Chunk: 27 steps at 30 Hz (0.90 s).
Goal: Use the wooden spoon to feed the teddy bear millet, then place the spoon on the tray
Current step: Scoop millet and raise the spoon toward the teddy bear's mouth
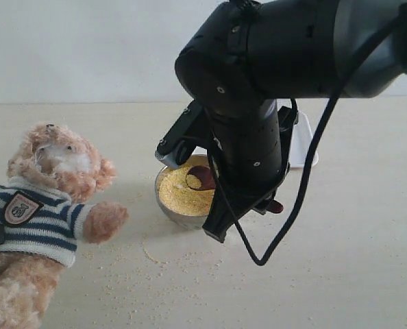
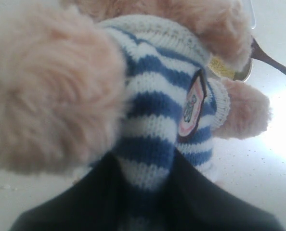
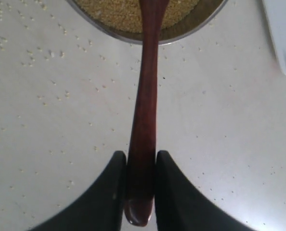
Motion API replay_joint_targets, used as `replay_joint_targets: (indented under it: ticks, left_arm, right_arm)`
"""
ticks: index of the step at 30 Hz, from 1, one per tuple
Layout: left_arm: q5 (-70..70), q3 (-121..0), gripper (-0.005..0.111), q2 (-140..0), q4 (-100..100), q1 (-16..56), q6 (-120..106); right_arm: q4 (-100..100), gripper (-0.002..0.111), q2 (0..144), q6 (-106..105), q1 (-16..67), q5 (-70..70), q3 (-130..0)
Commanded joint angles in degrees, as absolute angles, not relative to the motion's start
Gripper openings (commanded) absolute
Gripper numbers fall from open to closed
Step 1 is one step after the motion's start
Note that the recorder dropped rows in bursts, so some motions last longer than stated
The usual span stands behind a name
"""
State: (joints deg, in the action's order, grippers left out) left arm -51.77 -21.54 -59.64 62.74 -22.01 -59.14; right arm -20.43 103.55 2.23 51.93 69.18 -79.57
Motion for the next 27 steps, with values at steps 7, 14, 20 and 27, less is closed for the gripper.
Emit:
replay_joint_targets:
  ticks: [7, 14, 20, 27]
  left_arm:
    - [-52.07, -21.44, 0.005, -59.18, 63.56, -22.15, -59.50]
    - [-52.07, -21.44, 0.005, -59.18, 63.56, -22.15, -59.50]
    - [-52.07, -21.44, 0.005, -59.18, 63.56, -22.15, -59.50]
    - [-52.07, -21.44, 0.005, -59.18, 63.56, -22.15, -59.50]
  right_arm:
    - [-20.37, 0.015, 101.81, -1.05, 54.85, 69.96, -84.37]
    - [-20.27, 0.015, 101.81, -2.07, 57.41, 69.96, -87.01]
    - [-19.75, 0.015, 101.81, -1.96, 58.68, 69.96, -87.05]
    - [-19.75, 0.015, 101.81, -1.96, 60.07, 69.96, -87.05]
